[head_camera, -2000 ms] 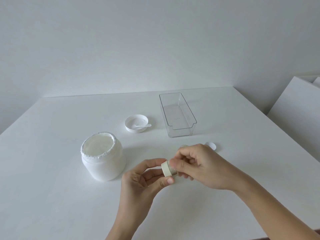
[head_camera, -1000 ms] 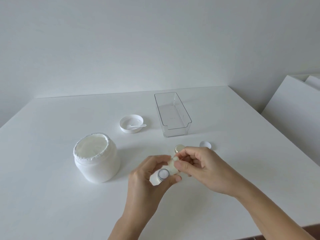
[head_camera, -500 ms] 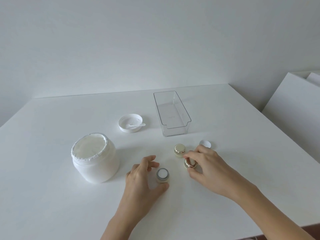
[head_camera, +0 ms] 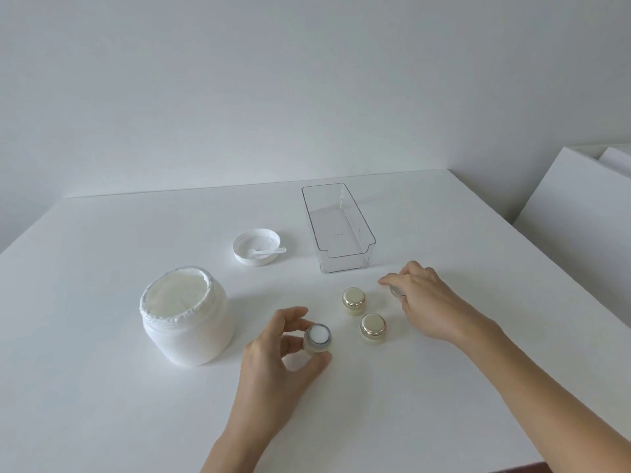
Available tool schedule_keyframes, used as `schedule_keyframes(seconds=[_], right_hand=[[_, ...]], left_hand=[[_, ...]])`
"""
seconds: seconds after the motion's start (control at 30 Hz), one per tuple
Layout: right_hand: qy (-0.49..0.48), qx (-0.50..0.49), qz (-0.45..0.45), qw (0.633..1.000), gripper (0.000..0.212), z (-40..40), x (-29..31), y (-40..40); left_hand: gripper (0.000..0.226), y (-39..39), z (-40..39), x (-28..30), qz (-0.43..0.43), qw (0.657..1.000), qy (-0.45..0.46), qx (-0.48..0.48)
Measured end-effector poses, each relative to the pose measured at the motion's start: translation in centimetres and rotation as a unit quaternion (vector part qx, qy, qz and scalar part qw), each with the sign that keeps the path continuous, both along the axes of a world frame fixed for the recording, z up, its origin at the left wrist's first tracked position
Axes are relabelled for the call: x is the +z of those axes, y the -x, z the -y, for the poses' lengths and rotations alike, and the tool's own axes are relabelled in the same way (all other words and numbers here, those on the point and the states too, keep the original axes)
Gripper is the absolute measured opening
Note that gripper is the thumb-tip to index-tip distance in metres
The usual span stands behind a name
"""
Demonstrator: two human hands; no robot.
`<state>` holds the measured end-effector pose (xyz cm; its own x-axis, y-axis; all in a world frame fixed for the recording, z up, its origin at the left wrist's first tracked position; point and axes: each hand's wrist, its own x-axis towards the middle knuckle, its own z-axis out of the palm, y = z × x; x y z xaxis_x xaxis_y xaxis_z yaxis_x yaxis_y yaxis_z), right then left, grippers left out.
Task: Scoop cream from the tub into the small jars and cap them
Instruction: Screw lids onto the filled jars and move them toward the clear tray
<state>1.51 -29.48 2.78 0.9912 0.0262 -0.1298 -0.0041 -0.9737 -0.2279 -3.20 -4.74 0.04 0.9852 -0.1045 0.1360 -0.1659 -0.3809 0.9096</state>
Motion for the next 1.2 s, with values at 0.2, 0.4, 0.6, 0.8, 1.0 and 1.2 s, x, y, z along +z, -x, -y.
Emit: schedule_keyframes(seconds=[0.2,0.4,0.6,0.8,1.0,1.2], right_hand=[[-0.196,-0.018,0.106,0.975,0.022,-0.9,1.8,1.4],[-0.569,-0.032,0.043,0.820,0.020,-4.6,4.9,3.9],[-0.643,-0.054,-0.014,0.764,0.024,-6.8,5.0,4.6],[-0.643,-0.037,-0.054,0.763,0.024,-7.2,4.8,4.7],[-0.602,-0.010,-0.071,0.795,0.034,-6.7,4.9,4.4],[-0.544,0.041,-0.083,0.834,0.036,-5.9,5.4,4.0]], left_hand=[[0.038,-0.2,-0.4,0.4,-0.055,0.991,0.125,0.005],[0.038,-0.2,0.0,1.3,-0.093,0.968,0.230,-0.017],[0.037,0.2,0.3,2.0,-0.085,0.959,0.268,-0.040],[0.038,0.6,0.5,2.9,-0.085,0.947,0.307,-0.045],[0.035,0.7,0.6,3.2,-0.072,0.950,0.303,-0.014],[0.040,0.8,0.5,3.1,-0.055,0.967,0.249,-0.017]])
